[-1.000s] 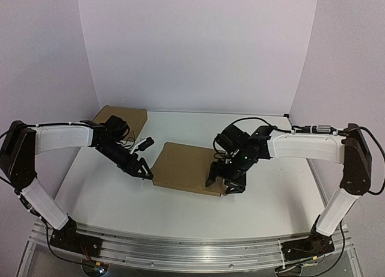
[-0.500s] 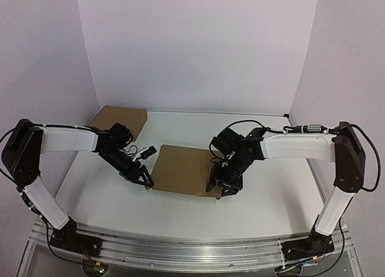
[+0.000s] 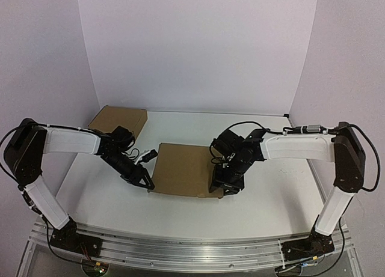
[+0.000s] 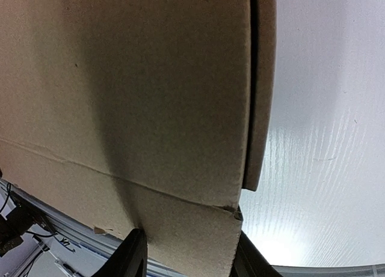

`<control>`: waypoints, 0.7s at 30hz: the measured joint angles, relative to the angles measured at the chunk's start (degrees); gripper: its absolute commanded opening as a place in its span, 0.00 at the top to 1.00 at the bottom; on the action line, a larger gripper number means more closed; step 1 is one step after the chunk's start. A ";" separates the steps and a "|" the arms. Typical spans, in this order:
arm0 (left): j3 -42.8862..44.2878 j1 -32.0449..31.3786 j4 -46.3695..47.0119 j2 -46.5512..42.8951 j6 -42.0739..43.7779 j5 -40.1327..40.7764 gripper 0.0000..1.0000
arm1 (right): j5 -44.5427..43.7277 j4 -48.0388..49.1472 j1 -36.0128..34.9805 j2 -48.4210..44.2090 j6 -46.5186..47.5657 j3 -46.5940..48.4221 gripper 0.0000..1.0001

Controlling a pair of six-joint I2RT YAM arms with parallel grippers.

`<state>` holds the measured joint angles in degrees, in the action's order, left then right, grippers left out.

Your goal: Fold the paper box

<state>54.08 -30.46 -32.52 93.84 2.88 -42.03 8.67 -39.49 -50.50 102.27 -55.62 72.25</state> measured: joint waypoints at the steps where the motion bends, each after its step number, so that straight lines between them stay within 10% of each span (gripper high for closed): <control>1: 0.00 -0.04 0.00 0.12 -0.11 0.12 0.62 | -0.31 0.02 0.00 0.01 0.36 -0.05 0.57; 21: 4.75 -0.78 -0.37 4.77 -1.32 1.65 0.60 | -7.63 -4.73 0.39 0.56 10.84 2.73 0.21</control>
<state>58.84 -31.24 -32.89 98.62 1.56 -40.38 1.04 -44.22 -50.11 102.83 -44.78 74.99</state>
